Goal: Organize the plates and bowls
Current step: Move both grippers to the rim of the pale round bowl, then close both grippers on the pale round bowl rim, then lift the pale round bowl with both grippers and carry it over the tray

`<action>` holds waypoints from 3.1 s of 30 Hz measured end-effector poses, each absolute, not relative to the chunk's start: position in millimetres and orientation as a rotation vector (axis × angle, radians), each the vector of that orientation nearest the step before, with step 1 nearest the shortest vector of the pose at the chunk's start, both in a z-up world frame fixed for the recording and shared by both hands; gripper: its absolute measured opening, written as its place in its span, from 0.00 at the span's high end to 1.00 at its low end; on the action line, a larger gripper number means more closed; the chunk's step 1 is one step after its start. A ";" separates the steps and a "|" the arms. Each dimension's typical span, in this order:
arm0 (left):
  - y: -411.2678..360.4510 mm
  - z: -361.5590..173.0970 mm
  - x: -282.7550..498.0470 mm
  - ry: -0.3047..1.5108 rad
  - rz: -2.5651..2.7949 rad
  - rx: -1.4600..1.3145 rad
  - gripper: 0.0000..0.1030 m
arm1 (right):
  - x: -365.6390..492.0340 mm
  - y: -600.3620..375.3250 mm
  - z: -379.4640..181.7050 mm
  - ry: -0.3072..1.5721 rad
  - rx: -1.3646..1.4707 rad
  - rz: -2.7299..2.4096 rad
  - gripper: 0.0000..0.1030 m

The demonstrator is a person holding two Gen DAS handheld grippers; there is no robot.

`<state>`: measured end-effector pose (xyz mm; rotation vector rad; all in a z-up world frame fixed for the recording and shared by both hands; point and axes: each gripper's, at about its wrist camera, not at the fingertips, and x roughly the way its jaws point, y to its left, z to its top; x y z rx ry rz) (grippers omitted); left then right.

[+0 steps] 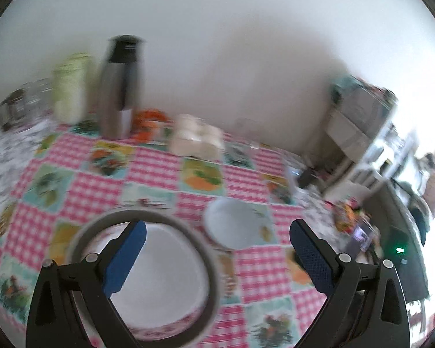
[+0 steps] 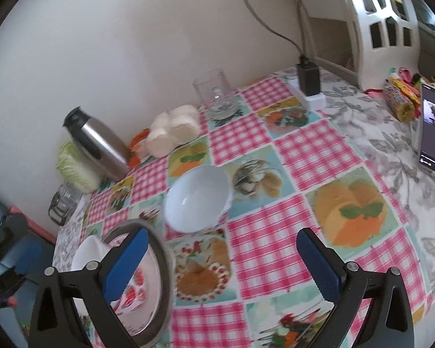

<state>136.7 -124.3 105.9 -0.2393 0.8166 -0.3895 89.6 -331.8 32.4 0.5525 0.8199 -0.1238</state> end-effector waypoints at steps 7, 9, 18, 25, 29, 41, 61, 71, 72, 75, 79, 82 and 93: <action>-191.0 101.3 169.7 0.921 -0.431 -0.148 0.04 | 96.4 -361.0 12.5 0.812 0.680 -0.144 0.00; -200.0 92.7 181.7 0.959 -0.414 -0.138 0.04 | 99.6 -365.7 7.9 0.816 0.694 -0.153 0.00; -235.1 39.1 233.7 1.143 -0.233 0.027 0.04 | 118.1 -380.5 -16.1 0.858 0.730 -0.192 0.00; -235.5 8.5 270.1 1.197 -0.091 0.105 0.04 | 139.3 -378.7 -32.7 0.886 0.751 -0.160 0.02; -237.7 -1.5 281.4 1.206 -0.067 0.120 0.10 | 153.7 -372.1 -39.5 0.902 0.724 -0.148 0.13; -239.2 -40.4 298.9 1.309 -0.035 0.089 0.23 | 176.4 -351.0 -65.4 0.947 0.734 -0.066 0.38; -250.8 -67.6 304.5 1.388 -0.076 0.061 0.66 | 193.6 -329.0 -79.7 0.953 0.756 -0.028 0.66; -247.6 -71.0 287.6 1.402 -0.119 0.039 0.72 | 183.9 -344.0 -79.0 0.954 0.785 -0.053 0.74; -251.5 -70.4 282.1 1.403 -0.127 0.039 0.73 | 183.3 -346.1 -78.8 0.956 0.788 -0.057 0.75; -263.4 -70.4 272.1 1.403 -0.153 0.063 0.73 | 178.9 -357.2 -78.6 0.966 0.798 -0.073 0.77; -275.0 -70.0 260.9 1.396 -0.183 0.047 0.74 | 173.3 -368.5 -80.5 0.970 0.807 -0.077 0.78; -274.8 -70.9 256.2 1.394 -0.195 0.010 0.74 | 171.0 -372.9 -82.3 0.963 0.826 -0.065 0.78; -265.8 -57.4 240.8 1.333 -0.259 -0.009 0.86 | 162.2 -374.5 -78.5 0.986 0.815 -0.085 0.79</action>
